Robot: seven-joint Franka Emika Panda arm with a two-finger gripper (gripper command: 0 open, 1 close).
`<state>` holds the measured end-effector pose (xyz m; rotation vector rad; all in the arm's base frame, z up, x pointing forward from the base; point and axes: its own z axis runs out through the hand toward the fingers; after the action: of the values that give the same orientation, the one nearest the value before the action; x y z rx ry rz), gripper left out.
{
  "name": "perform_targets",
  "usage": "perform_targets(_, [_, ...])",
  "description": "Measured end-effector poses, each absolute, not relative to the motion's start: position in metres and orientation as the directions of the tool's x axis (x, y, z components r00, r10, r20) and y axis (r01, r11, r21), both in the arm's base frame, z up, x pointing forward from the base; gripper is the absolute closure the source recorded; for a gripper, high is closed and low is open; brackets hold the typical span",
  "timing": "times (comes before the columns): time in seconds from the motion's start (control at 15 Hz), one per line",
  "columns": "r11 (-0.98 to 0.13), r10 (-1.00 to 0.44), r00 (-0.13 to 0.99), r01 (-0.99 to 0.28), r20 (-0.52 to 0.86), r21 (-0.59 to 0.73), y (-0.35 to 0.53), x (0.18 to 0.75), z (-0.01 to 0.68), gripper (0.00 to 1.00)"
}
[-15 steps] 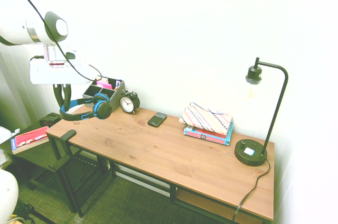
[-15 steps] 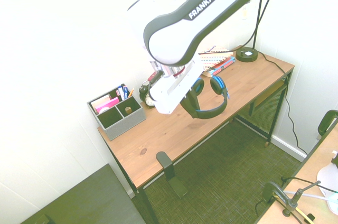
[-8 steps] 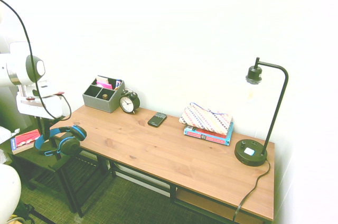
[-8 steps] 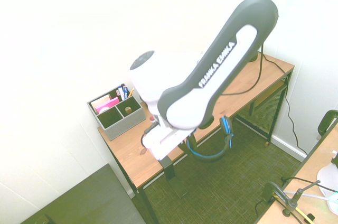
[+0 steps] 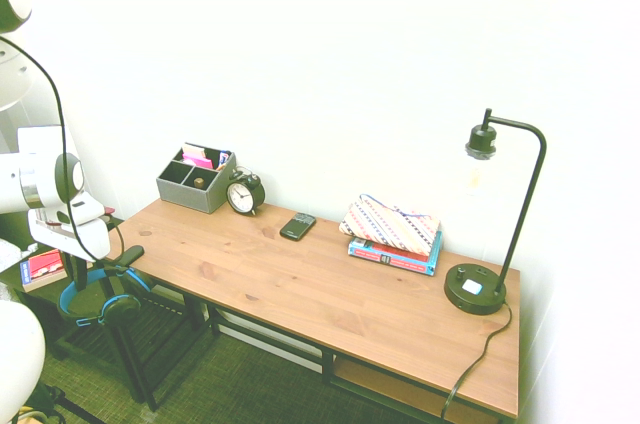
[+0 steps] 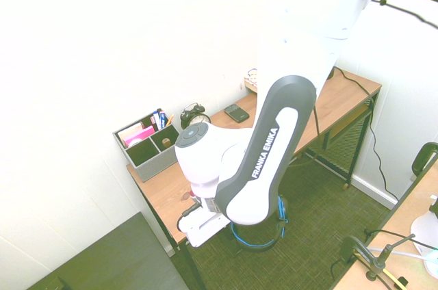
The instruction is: Hang the headphone
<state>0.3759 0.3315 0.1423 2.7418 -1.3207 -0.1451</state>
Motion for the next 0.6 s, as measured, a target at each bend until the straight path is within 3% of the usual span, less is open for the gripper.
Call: perform_targets(0.6, [-0.600, -0.799, 0.599, -0.789, -0.048, 0.133, 0.359, 0.399, 0.085, 1.00])
